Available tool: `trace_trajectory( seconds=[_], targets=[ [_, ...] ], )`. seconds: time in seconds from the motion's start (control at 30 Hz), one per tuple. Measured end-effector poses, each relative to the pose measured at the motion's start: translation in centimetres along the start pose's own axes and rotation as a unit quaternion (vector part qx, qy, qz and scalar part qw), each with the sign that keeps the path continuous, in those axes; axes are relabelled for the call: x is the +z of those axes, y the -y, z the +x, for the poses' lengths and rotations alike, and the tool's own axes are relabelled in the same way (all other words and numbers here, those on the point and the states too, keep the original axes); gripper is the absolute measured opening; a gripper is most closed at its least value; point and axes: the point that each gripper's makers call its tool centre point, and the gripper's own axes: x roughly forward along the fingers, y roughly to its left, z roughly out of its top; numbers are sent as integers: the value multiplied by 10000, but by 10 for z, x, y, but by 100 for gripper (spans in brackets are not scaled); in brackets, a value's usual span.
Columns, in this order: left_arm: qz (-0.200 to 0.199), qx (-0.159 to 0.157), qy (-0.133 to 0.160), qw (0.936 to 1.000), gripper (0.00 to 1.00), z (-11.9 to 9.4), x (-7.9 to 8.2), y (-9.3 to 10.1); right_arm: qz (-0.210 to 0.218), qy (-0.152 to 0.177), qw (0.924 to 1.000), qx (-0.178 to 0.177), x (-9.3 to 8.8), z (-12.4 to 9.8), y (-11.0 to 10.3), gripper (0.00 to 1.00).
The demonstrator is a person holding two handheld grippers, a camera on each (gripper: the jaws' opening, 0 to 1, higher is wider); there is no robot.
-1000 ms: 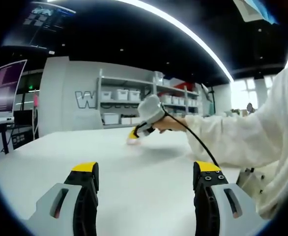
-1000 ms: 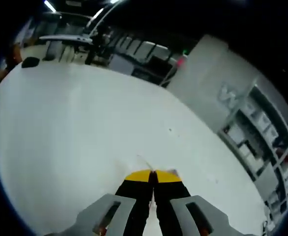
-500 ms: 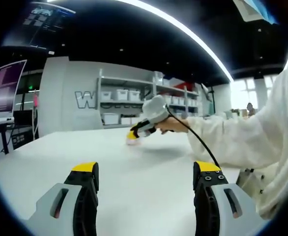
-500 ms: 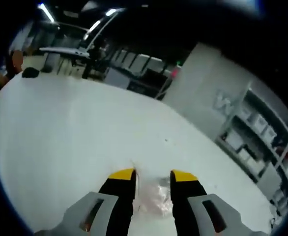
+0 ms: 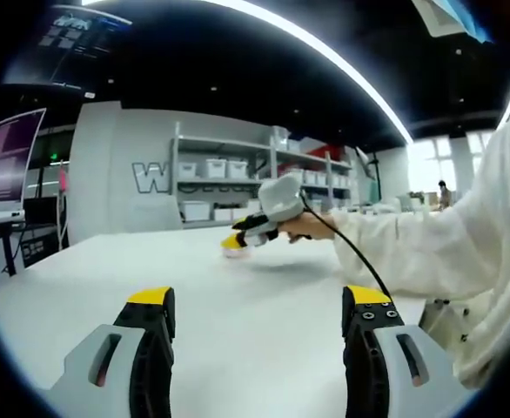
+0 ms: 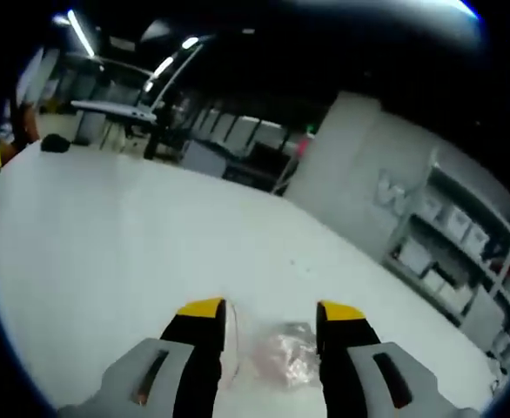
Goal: Open the resealable bag by pulling the two sides of the seal apart until the entire bag opening is separated and visibly accessible.
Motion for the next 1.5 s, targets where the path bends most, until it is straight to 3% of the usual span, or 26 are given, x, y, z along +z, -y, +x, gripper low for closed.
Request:
trace_trajectory(
  seconds=[0.13, 0.27, 0.4, 0.5, 0.6, 0.73, 1.5],
  targets=[
    [3, -7, -23, 10000, 78, 1, -2, 1, 109, 275, 9996, 21, 8, -2, -3, 59],
    [3, 0, -13, 10000, 78, 1, -1, 0, 410, 686, 9968, -48, 16, -4, 1, 83],
    [1, 37, -8, 10000, 78, 1, -1, -1, 401, 668, 9969, -97, 15, -5, 3, 86],
    [1, 49, 6, 10000, 79, 1, 0, -2, 427, 700, 9965, -154, 14, -5, 7, 94],
    [7, 43, 10, 10000, 79, 1, 0, -2, 456, 673, 9966, -149, 12, -6, 6, 91],
    [-5, 54, 8, 10000, 79, 1, 0, -2, 465, 716, 9963, -121, 13, -6, 5, 100],
    [-30, 78, 26, 10000, 79, -1, -1, -4, 421, 557, 9976, -26, 6, -23, -1, 99]
  ],
)
